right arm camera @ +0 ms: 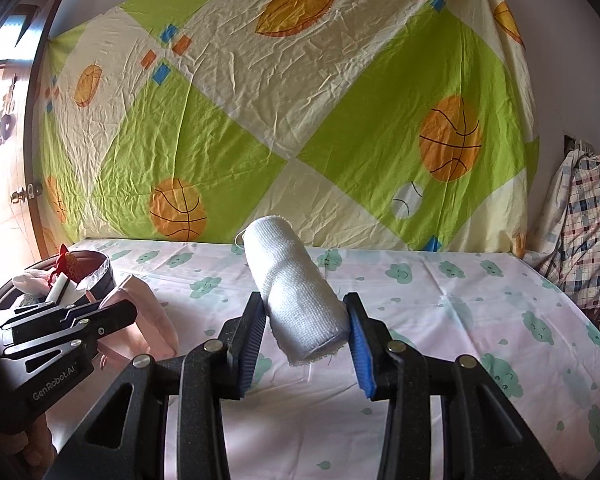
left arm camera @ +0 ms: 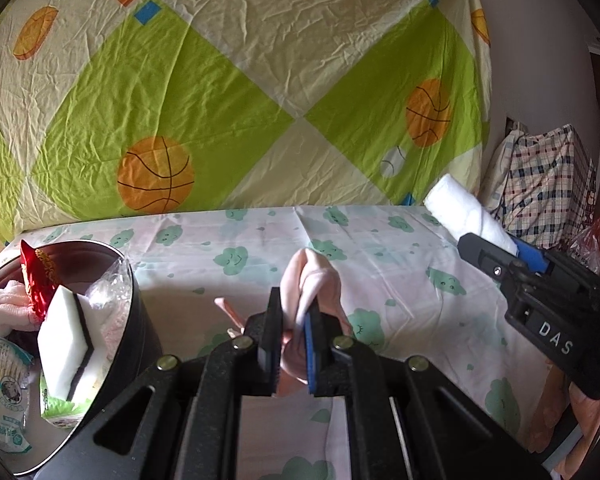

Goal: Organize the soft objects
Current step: 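Lift the rolled towel and pink bag and carry both toward the tin, then lower the towel and pink bag into the tin and open both grippers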

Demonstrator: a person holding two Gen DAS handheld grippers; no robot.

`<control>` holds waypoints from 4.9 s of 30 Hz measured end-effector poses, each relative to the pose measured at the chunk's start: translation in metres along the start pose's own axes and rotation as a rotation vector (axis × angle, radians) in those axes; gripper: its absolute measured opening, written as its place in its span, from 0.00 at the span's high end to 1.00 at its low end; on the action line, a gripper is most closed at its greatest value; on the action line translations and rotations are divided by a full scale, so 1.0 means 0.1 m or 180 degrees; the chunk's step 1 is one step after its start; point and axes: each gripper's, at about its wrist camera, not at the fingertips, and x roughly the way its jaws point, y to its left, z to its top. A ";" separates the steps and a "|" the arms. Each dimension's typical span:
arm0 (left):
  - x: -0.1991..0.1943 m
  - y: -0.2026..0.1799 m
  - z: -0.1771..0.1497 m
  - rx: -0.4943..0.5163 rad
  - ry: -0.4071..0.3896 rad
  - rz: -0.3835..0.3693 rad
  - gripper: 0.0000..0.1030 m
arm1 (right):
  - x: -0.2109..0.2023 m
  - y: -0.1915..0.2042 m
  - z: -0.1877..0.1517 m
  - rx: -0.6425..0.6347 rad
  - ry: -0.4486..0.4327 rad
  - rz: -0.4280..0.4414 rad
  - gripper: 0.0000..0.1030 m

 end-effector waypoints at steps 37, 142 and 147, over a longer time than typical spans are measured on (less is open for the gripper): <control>-0.44 0.25 -0.14 -0.0055 -0.0325 0.0151 0.94 | -0.30 0.44 -0.10 0.0007 -0.0156 0.0230 0.59; -1.20 1.95 0.24 -0.0357 -0.0444 0.0919 0.94 | 0.01 1.82 0.56 -0.0135 -0.0106 0.1333 0.59; -1.00 2.20 0.25 -0.0509 -0.0123 0.0863 0.94 | 0.19 1.95 0.63 -0.0071 0.0030 0.1416 0.59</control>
